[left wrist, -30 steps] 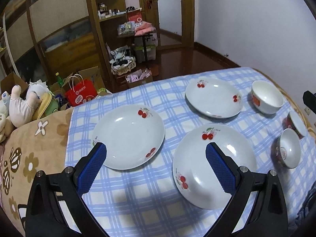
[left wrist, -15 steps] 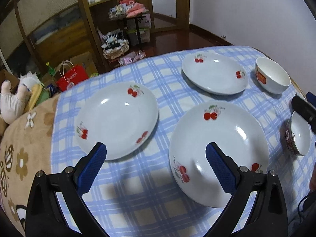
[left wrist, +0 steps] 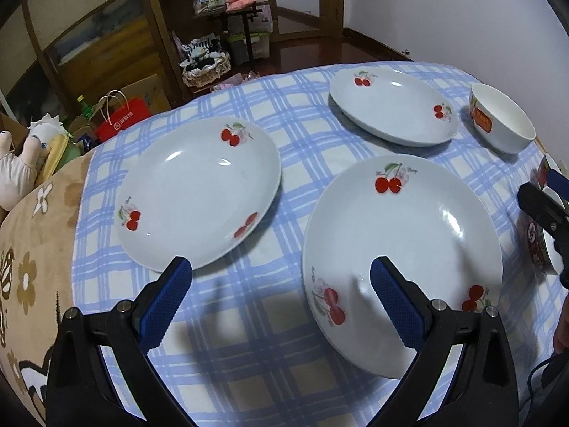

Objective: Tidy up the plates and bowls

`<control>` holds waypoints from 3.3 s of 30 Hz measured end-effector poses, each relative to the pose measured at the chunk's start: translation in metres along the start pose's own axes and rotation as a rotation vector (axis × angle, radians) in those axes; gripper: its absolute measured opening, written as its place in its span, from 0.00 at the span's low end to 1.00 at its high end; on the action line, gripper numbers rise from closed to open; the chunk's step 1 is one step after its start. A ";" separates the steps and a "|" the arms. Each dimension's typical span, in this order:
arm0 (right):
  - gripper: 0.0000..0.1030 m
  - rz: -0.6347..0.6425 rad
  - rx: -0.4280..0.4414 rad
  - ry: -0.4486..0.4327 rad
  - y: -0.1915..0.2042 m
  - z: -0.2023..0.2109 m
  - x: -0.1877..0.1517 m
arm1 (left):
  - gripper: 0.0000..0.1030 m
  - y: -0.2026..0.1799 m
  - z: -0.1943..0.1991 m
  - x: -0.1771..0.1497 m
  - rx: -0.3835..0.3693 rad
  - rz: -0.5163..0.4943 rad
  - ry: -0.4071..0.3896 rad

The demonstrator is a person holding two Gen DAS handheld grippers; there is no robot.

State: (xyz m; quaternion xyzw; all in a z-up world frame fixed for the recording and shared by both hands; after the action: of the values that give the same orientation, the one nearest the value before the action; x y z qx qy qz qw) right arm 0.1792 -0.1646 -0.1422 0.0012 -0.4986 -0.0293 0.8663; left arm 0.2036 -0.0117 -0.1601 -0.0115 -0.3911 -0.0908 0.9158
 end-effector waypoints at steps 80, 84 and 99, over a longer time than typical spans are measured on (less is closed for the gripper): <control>0.08 -0.149 0.147 0.291 0.003 -0.040 -0.046 | 0.11 0.012 -0.015 -0.022 -0.173 0.219 0.070; 0.08 -0.139 0.151 0.289 0.005 -0.034 -0.045 | 0.11 0.014 -0.015 -0.025 -0.179 0.233 0.087; 0.06 -0.167 0.132 0.283 -0.007 0.008 -0.043 | 0.12 -0.004 0.002 -0.035 -0.233 0.210 0.126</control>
State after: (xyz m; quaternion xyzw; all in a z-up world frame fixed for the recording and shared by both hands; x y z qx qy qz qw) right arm 0.1509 -0.1690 -0.1754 0.1036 -0.3705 -0.0680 0.9205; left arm 0.1774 -0.0098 -0.1844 -0.1528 -0.3165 -0.0397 0.9354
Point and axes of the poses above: each gripper's, at about its wrist camera, not at the fingertips, and z roughly against the way its jaws point, y to its left, x to its top, the point moved 3 cm from there along -z, roughly the way its jaws point, and after that the axes turned 14 degrees about -y, right-handed, at the moved point
